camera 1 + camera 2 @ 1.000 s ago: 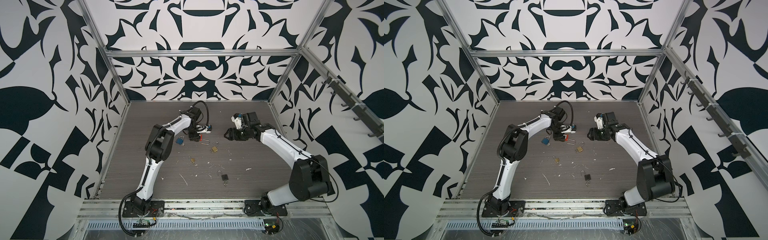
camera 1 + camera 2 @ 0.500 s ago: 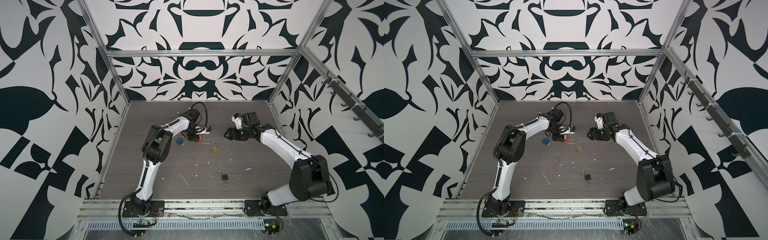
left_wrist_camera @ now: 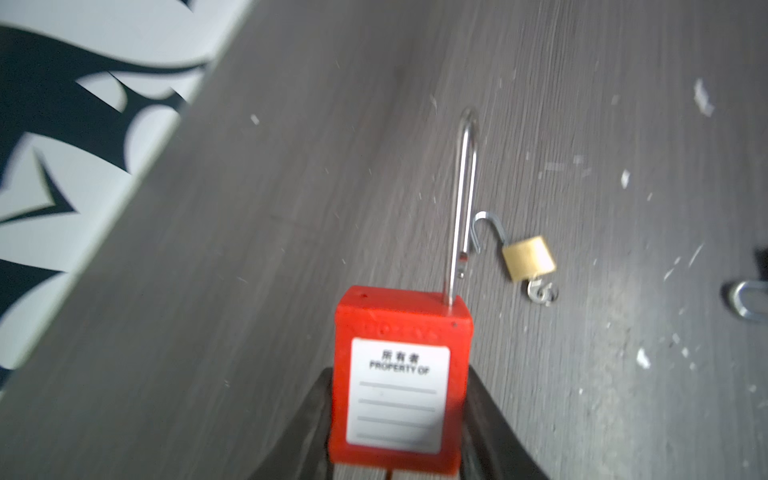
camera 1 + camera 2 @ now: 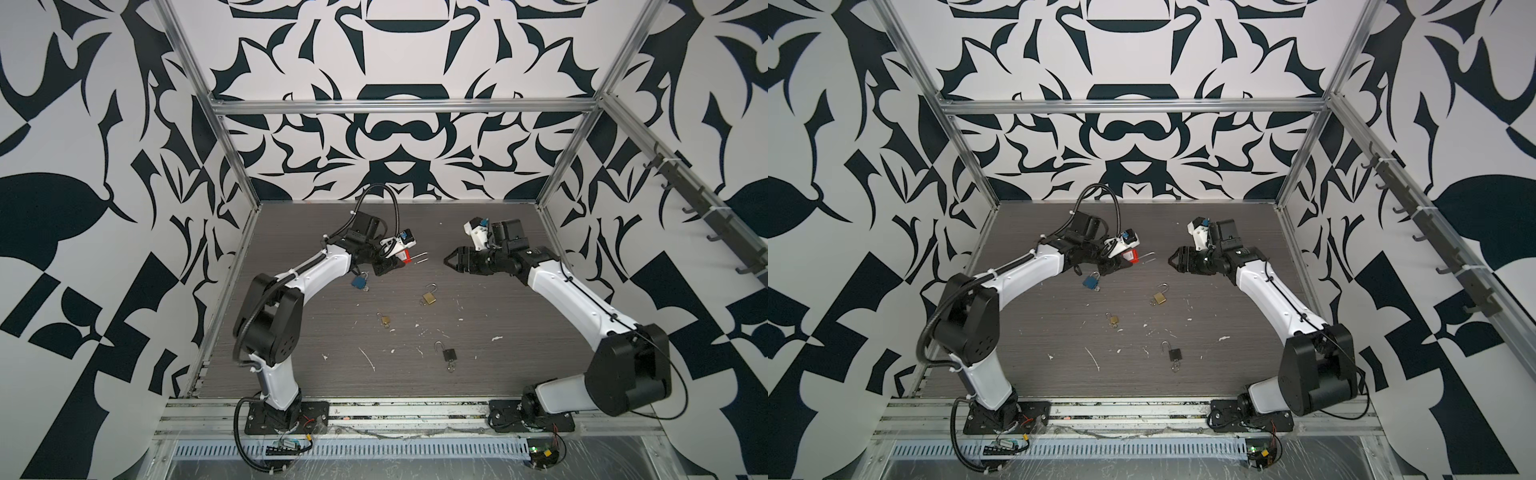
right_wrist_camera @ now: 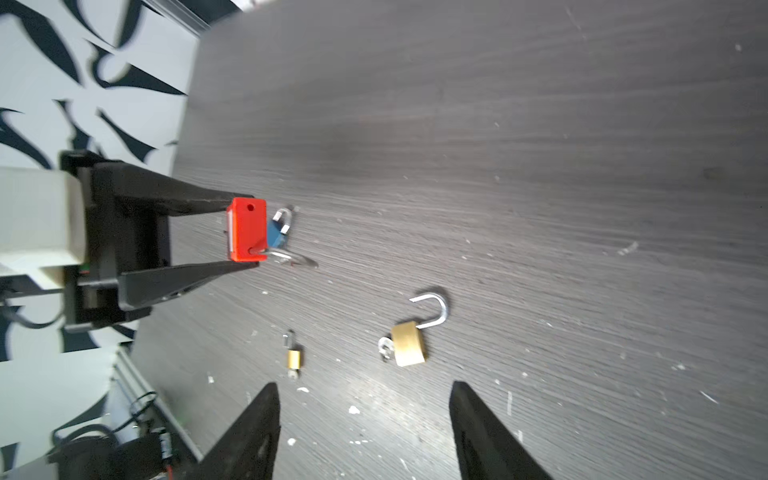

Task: Lock with the key

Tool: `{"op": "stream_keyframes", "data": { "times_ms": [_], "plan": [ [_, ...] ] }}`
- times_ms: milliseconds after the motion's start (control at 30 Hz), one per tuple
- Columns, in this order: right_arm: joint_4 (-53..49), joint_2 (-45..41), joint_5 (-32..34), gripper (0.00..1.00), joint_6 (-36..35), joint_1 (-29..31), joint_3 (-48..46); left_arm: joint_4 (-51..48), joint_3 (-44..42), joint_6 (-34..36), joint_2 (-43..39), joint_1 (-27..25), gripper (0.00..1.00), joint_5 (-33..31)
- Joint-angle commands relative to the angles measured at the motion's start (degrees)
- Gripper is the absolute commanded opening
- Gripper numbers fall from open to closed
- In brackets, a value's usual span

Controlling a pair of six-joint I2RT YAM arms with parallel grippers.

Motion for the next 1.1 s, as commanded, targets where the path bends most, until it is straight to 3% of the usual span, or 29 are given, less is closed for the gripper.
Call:
{"op": "stream_keyframes", "data": {
  "times_ms": [0,67,233,500,733,1067],
  "plan": [
    [6.8,-3.24,-8.91,0.67,5.78,-0.04,2.89,13.72,-5.15,-9.98,-4.76,0.29,0.11,4.4],
    [8.69,-3.25,-11.33,0.67,11.01,-0.07,2.93,15.08,-6.7,-13.14,-6.73,0.24,0.1,2.27],
    [9.1,-1.47,-13.18,0.65,22.93,0.39,3.36,10.36,-7.77,-12.54,-9.84,0.07,0.1,-1.68],
    [11.0,2.47,-13.44,0.59,32.47,4.46,4.37,8.65,-9.86,-5.96,-9.78,-2.61,0.09,-8.11],
    [11.47,5.15,-12.46,0.46,35.99,4.91,5.1,8.59,-10.36,-0.47,-10.05,-4.25,0.08,-9.88],
    [11.2,5.89,-12.4,0.2,34.95,4.9,5.56,8.08,-12.23,5.61,-11.09,-6.51,0.08,-13.19]
  ]
}}
